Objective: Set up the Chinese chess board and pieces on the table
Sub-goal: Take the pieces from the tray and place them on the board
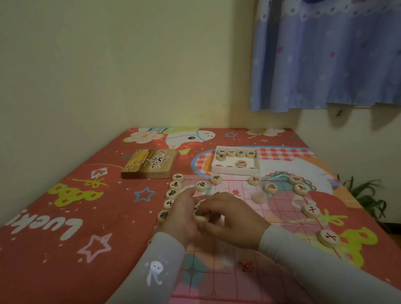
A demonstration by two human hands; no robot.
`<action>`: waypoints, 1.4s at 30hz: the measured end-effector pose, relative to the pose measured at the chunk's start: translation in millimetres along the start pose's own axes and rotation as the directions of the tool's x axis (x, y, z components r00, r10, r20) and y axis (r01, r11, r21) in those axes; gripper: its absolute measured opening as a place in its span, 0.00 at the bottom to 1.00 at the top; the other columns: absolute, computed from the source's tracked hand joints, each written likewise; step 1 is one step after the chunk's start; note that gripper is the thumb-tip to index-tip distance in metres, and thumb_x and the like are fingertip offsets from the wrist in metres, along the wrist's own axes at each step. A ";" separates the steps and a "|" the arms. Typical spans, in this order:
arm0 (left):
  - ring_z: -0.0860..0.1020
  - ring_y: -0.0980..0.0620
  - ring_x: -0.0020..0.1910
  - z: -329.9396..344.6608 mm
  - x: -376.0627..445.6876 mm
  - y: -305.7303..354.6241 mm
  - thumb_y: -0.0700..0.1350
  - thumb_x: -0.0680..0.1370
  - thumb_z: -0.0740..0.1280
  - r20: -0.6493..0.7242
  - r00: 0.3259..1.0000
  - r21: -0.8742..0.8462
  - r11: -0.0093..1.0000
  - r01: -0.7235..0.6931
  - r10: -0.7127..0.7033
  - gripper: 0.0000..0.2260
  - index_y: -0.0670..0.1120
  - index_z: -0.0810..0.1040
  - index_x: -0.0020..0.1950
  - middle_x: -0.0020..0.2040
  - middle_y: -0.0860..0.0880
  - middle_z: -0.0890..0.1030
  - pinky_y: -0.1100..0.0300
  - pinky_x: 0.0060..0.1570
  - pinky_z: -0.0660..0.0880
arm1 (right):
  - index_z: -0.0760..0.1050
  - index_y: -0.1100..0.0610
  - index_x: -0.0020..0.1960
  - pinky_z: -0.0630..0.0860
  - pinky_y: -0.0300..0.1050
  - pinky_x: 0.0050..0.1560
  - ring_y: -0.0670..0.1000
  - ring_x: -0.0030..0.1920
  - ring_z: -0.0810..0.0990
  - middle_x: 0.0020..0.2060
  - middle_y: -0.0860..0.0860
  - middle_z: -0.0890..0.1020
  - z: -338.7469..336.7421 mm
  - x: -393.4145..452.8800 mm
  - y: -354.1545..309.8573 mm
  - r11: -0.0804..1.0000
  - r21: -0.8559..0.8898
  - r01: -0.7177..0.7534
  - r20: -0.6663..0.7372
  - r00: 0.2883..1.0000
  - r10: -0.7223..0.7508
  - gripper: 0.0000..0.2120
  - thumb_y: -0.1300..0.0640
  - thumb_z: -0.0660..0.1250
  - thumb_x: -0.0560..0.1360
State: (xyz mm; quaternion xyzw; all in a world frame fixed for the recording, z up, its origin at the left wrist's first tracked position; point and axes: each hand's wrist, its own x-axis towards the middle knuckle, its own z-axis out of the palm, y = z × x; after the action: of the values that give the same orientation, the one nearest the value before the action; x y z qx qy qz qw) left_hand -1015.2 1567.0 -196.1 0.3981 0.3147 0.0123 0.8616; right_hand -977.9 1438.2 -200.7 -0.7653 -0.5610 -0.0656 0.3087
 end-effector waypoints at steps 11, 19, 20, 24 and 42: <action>0.77 0.48 0.23 6.4 -14.6 4.4 0.52 0.83 0.54 0.061 0.998 -0.097 0.995 0.008 -0.002 0.21 0.35 0.74 0.56 0.37 0.40 0.80 0.61 0.24 0.77 | 0.77 0.52 0.58 0.75 0.44 0.52 0.47 0.52 0.77 0.52 0.48 0.81 -9.6 -6.9 -1.2 0.993 0.015 -0.113 -0.100 0.988 0.114 0.12 0.50 0.59 0.79; 0.73 0.48 0.37 -30.6 -15.7 19.5 0.51 0.82 0.56 -0.118 0.988 -0.117 0.987 -0.111 0.098 0.17 0.39 0.73 0.45 0.40 0.41 0.73 0.54 0.32 0.80 | 0.76 0.51 0.54 0.76 0.40 0.53 0.42 0.51 0.79 0.50 0.44 0.81 -2.6 -34.3 14.2 0.975 0.103 -0.199 0.020 0.980 0.198 0.07 0.51 0.65 0.78; 0.73 0.48 0.37 -33.5 -17.5 20.3 0.52 0.82 0.56 -0.127 0.987 -0.115 0.986 -0.117 0.103 0.17 0.39 0.73 0.45 0.40 0.41 0.72 0.55 0.31 0.80 | 0.76 0.50 0.53 0.76 0.42 0.54 0.43 0.51 0.78 0.50 0.44 0.81 1.5 -40.0 15.1 0.977 0.087 -0.196 0.036 0.980 0.194 0.06 0.52 0.66 0.77; 0.72 0.49 0.37 -36.7 -24.0 19.4 0.52 0.82 0.57 -0.131 0.986 -0.126 0.984 -0.124 0.107 0.16 0.39 0.73 0.45 0.39 0.42 0.72 0.53 0.27 0.79 | 0.73 0.43 0.46 0.75 0.42 0.54 0.41 0.50 0.76 0.49 0.43 0.78 14.3 -52.8 10.5 0.977 0.077 -0.197 0.126 0.974 0.186 0.05 0.51 0.68 0.72; 0.79 0.43 0.43 -26.6 -39.1 -4.5 0.30 0.78 0.60 0.107 0.991 0.257 0.960 -0.111 0.086 0.12 0.38 0.74 0.60 0.52 0.35 0.77 0.54 0.31 0.80 | 0.77 0.43 0.47 0.78 0.45 0.52 0.41 0.50 0.78 0.48 0.43 0.79 0.7 -39.9 1.1 0.909 0.285 -0.304 -0.057 0.941 0.332 0.06 0.47 0.71 0.72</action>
State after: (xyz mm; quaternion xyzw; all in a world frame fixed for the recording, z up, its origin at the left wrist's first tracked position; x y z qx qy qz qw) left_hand -1062.3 1571.3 -191.3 0.5237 0.2522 -0.0055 0.8137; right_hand -991.6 1405.7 -219.5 -0.7922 -0.4156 0.0237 0.4463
